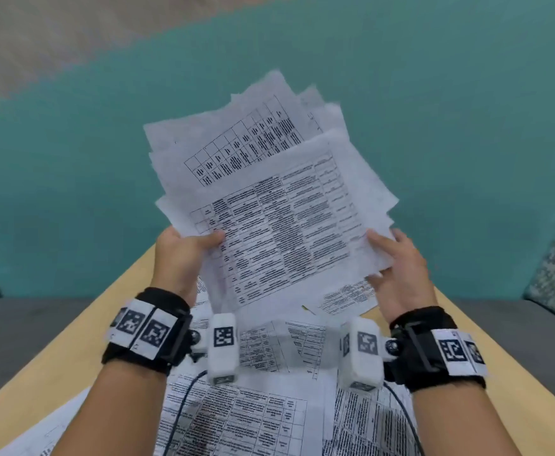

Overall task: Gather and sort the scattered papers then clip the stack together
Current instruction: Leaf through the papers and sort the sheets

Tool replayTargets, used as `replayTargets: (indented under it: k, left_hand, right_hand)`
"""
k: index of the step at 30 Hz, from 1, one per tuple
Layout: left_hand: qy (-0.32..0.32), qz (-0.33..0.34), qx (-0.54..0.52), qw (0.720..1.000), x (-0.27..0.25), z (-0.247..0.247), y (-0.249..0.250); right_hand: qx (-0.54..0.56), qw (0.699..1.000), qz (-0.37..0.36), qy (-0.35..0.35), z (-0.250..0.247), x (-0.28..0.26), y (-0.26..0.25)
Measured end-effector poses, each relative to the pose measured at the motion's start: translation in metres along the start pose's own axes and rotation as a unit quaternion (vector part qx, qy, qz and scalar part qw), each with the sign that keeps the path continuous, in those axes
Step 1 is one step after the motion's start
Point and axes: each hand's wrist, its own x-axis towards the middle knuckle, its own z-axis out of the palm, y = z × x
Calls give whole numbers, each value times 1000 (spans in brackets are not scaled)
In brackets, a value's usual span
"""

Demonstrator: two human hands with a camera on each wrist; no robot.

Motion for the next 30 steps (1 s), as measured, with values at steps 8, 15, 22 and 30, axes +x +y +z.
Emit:
replayTargets:
  k: [8, 15, 22, 30]
  left_hand:
    - [-102, 6, 132, 986, -3, -10, 0]
    - [-66, 31, 99, 992, -1, -2, -14]
    - [-77, 12, 109, 991, -2, 0, -24]
    - [-69, 22, 100, 992, -2, 2, -20]
  right_hand:
    - [-228, 968, -2, -101, -26, 3, -3]
    - [-258, 958, -73, -106, -13, 8, 13]
    - [-272, 950, -81, -127, -9, 7, 20]
    - [-227, 965, -90, -93, 0, 3, 13]
